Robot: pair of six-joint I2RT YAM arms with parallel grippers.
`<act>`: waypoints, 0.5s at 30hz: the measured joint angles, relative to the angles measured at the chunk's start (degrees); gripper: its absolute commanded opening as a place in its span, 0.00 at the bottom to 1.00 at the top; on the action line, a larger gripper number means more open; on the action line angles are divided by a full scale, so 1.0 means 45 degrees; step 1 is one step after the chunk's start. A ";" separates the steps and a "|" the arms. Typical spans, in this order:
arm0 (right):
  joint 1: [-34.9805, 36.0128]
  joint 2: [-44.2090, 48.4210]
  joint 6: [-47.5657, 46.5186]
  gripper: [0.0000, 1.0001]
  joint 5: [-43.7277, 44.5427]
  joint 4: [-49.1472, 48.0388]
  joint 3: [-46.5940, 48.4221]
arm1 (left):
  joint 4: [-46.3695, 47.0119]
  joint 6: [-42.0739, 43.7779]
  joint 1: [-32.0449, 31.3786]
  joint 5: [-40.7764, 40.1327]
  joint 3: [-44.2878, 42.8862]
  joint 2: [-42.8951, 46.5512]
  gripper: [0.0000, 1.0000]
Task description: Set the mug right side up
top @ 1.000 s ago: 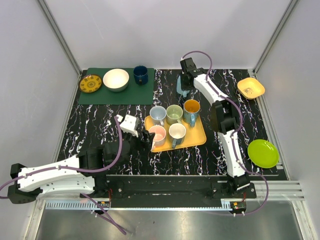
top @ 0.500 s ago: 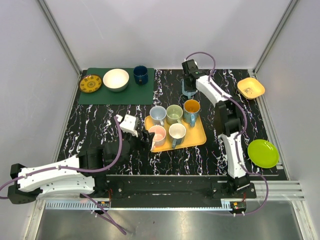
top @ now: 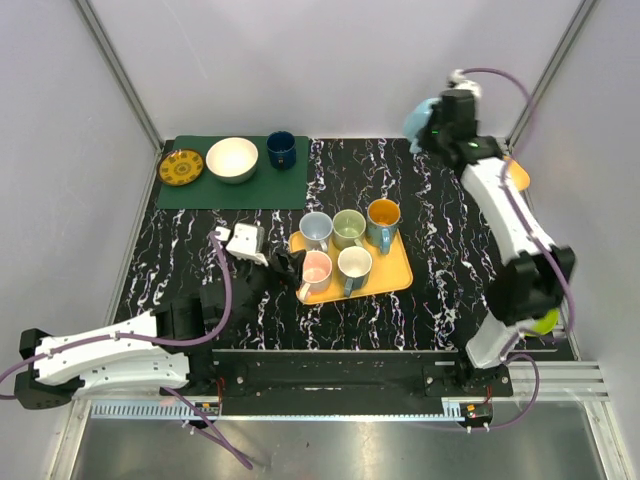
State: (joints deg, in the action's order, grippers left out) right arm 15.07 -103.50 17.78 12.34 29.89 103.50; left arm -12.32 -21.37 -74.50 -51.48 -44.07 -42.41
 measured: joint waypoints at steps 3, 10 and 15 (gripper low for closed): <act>-0.1379 0.2550 0.1467 0.00 -0.1292 -0.1394 -0.2268 | 0.1375 0.0384 0.0257 0.0073 0.0141 0.0063 0.89; -0.2438 0.7407 0.4590 0.00 -0.4770 -0.3900 -0.6305 | 0.4600 -0.1093 0.3007 0.4668 0.0748 0.0170 0.94; -0.2161 1.0312 0.6460 0.00 -0.7281 -0.5231 -0.8471 | 0.7936 -0.3633 0.5221 0.9330 0.0831 -0.1166 0.99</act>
State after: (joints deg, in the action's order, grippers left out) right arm 5.34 -57.10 46.85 -20.43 6.35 65.39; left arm 23.40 -37.71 -51.00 -9.50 -40.34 -47.66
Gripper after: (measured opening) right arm 0.122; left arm 0.956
